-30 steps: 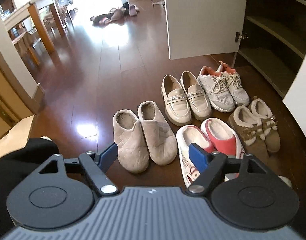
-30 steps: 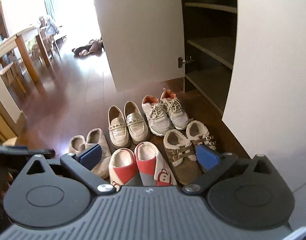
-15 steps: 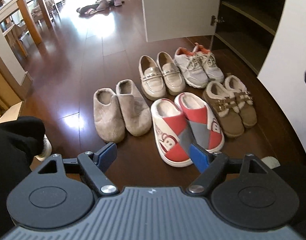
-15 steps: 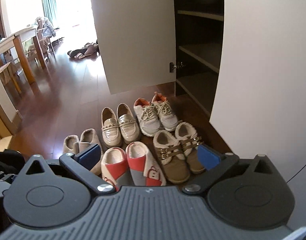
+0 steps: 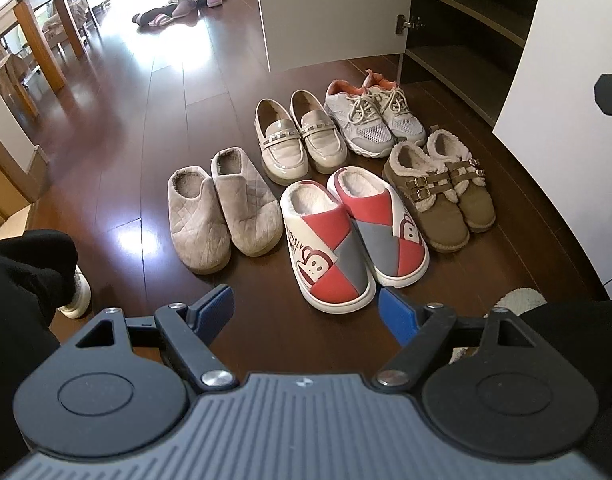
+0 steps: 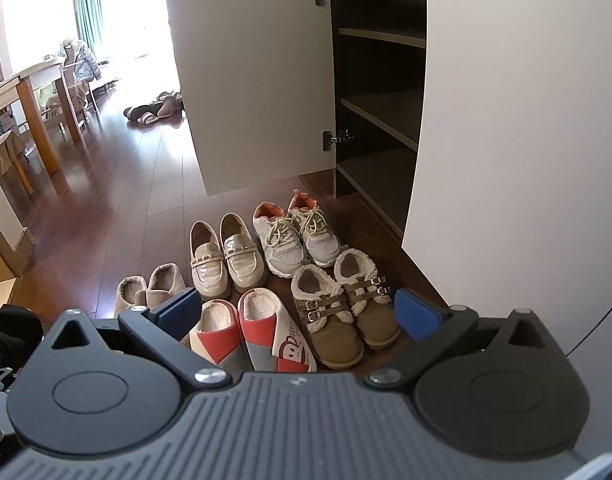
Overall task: Organize scattered shoes
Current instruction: 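Lift both grippers back to view the shoe rows, then grasp both red-grey cartoon slippers at their heels with the right gripper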
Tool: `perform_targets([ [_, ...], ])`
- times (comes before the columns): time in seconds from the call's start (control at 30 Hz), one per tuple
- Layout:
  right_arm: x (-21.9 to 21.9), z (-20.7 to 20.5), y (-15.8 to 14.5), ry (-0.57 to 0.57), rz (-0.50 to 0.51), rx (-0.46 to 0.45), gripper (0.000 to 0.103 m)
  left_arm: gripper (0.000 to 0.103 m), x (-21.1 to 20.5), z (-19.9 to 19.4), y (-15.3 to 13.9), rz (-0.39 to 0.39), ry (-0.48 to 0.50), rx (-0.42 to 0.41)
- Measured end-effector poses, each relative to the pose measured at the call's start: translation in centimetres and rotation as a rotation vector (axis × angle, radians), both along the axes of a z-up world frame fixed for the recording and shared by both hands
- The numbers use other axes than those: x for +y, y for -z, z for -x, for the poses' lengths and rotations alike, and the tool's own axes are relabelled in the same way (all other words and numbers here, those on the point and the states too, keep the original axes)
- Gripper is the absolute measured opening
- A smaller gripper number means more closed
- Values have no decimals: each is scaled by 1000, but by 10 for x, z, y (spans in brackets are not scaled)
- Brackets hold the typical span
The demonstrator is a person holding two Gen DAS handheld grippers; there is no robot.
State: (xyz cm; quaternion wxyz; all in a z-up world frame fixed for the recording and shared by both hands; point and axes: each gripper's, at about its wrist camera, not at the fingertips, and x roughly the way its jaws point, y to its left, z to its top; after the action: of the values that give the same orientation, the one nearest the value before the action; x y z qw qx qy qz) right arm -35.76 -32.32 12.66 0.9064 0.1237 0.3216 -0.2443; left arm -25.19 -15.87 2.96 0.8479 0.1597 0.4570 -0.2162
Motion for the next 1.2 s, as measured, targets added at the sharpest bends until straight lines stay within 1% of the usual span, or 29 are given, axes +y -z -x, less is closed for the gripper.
perform_targets([
  [0.2, 7, -1, -1, -13, 12, -6, 102, 82, 1, -1, 1, -4, -1, 6],
  [0.37, 7, -10, -15, -59, 57, -19, 102, 82, 8, -16, 1, -21, -28, -8],
  [0.5, -5, -36, -29, -96, 71, -21, 102, 82, 14, -33, 10, -56, -55, -6],
  [0.6, -10, -58, -29, -136, 60, -8, 102, 82, 20, -60, 21, -67, -100, 41],
  [0.63, -13, -73, -23, -169, 47, 10, 102, 82, 23, -76, 27, -71, -130, 54],
  [0.7, -17, -107, -2, -230, 6, 87, 101, 82, 25, -103, 38, -85, -169, 74],
  [0.73, -18, -124, 10, -251, -18, 131, 100, 82, 24, -116, 43, -90, -181, 84],
  [0.77, -21, -149, 29, -281, -57, 187, 97, 82, 23, -128, 49, -92, -190, 95],
  [0.83, -23, -181, 53, -301, -114, 244, 95, 82, 19, -147, 58, -94, -198, 98],
  [0.87, -25, -198, 68, -304, -147, 276, 91, 82, 18, -151, 63, -94, -197, 93],
  [0.9, -27, -226, 94, -314, -196, 326, 90, 82, 16, -156, 68, -94, -195, 88],
  [0.93, -28, -247, 115, -326, -228, 364, 87, 82, 15, -161, 76, -96, -184, 91],
  [0.97, -28, -261, 133, -330, -246, 396, 86, 82, 14, -166, 87, -102, -168, 105],
  [1.0, -28, -285, 165, -337, -266, 452, 86, 82, 14, -170, 95, -112, -160, 119],
  [1.03, -28, -305, 193, -347, -274, 499, 86, 82, 14, -173, 99, -119, -158, 128],
  [1.07, -27, -311, 206, -346, -269, 518, 85, 82, 16, -179, 105, -134, -162, 135],
  [1.1, -26, -325, 229, -348, -254, 555, 85, 82, 19, -189, 114, -159, -175, 142],
  [1.2, -23, -353, 281, -366, -225, 634, 85, 82, 28, -208, 124, -185, -233, 127],
])
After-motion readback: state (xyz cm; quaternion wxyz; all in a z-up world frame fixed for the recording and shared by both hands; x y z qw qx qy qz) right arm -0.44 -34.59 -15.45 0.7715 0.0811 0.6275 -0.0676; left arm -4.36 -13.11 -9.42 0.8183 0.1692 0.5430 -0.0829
